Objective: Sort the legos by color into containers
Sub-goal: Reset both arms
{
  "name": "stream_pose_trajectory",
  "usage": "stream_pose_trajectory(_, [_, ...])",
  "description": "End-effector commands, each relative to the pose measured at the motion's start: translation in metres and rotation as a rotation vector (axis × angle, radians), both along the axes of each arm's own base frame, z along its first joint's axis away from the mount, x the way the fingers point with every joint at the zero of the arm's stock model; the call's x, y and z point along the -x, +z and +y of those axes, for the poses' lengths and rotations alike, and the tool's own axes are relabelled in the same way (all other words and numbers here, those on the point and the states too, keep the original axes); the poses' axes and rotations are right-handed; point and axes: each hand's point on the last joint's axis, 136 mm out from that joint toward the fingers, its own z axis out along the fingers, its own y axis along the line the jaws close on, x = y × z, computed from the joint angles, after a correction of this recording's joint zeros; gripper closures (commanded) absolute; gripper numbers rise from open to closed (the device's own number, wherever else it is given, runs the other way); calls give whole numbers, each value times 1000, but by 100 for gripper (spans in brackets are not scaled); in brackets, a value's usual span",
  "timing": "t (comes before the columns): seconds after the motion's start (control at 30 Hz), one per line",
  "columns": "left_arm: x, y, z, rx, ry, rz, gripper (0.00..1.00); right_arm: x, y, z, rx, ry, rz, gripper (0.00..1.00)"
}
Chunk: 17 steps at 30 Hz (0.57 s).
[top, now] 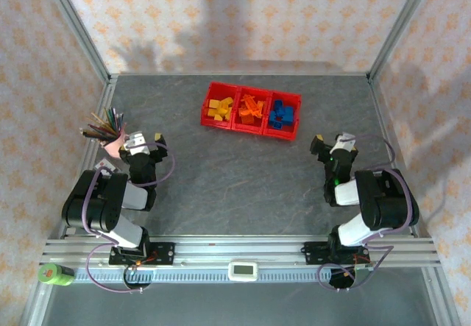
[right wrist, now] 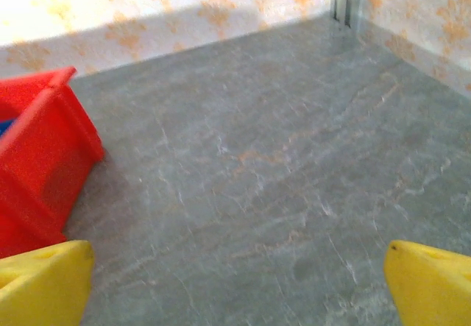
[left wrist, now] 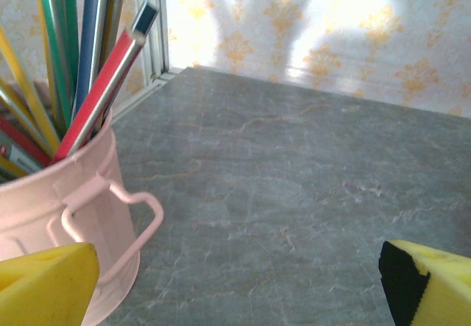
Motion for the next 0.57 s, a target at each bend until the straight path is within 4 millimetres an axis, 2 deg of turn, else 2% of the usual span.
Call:
stream_pose_trajectory(0.0, [-5,20,1,-14,-4,-76,0,-7,27,6,20,39,-103,0])
stream_pose_trajectory(0.53, [-6,19,-1,-17,-16,-72,1,-8,26,7,21,45,-94,0])
